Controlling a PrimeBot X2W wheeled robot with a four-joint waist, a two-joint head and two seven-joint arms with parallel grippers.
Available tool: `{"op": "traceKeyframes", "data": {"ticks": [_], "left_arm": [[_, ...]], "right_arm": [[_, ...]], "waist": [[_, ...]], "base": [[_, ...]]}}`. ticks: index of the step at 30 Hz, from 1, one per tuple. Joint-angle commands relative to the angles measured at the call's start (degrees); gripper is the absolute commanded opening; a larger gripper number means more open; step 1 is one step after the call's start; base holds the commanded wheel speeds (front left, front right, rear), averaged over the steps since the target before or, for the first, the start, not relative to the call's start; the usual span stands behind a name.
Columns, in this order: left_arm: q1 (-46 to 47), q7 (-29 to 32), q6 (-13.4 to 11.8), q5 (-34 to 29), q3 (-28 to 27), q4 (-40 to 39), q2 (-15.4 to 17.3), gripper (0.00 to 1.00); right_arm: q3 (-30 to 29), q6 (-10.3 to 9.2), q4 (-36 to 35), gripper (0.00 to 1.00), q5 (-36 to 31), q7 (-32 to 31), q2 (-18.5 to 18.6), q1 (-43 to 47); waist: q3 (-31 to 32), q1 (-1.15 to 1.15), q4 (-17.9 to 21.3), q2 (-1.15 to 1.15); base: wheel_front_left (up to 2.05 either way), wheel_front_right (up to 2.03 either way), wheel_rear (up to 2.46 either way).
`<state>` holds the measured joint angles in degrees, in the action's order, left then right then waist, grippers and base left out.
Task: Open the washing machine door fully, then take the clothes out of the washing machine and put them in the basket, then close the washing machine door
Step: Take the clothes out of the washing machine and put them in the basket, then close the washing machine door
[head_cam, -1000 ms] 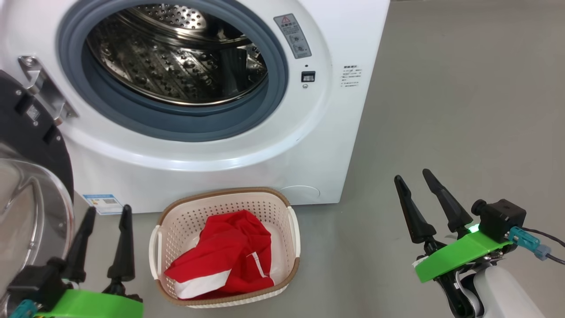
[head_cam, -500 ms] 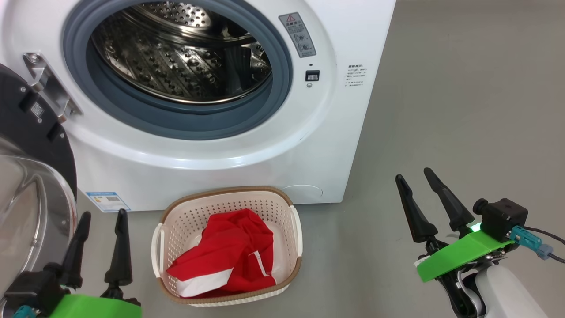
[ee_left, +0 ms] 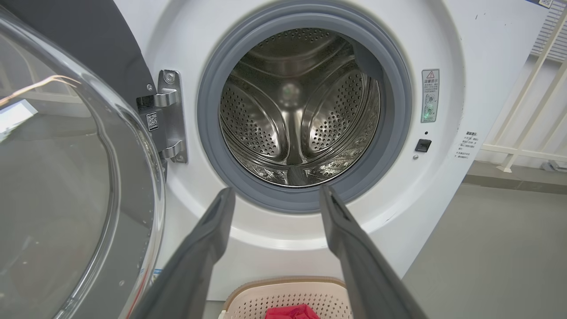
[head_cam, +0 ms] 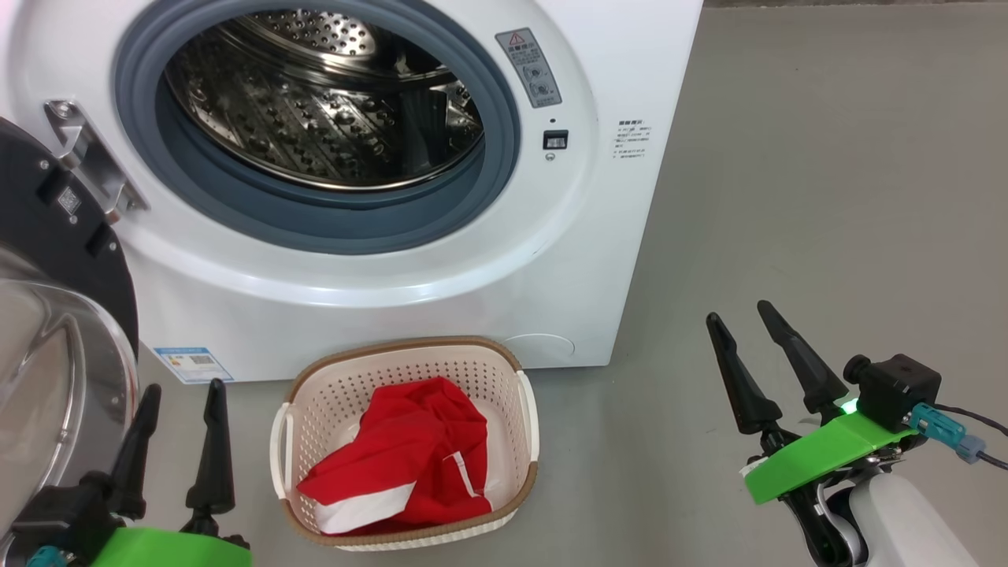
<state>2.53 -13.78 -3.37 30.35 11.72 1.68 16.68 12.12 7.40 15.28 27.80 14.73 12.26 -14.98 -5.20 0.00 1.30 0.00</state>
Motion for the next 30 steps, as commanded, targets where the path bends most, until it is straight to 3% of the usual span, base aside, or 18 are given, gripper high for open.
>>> {"op": "traceKeyframes", "data": {"ticks": [1,30], "left_arm": [[0.7,-0.7,-0.2,-0.1,-2.2,-0.9,1.4,1.00],[0.8,-0.9,-0.4,0.7,-2.5,-0.6,1.5,1.00]], "right_arm": [[1.1,0.09,-1.2,1.00,-0.6,0.3,0.3,-0.4],[0.8,0.09,-1.0,1.00,-0.4,0.3,-0.2,-0.2]], "waist": [[0.1,0.00,0.0,0.00],[0.0,0.00,0.0,0.00]], "base": [[0.00,0.00,0.00],[0.00,0.00,0.00]]}}
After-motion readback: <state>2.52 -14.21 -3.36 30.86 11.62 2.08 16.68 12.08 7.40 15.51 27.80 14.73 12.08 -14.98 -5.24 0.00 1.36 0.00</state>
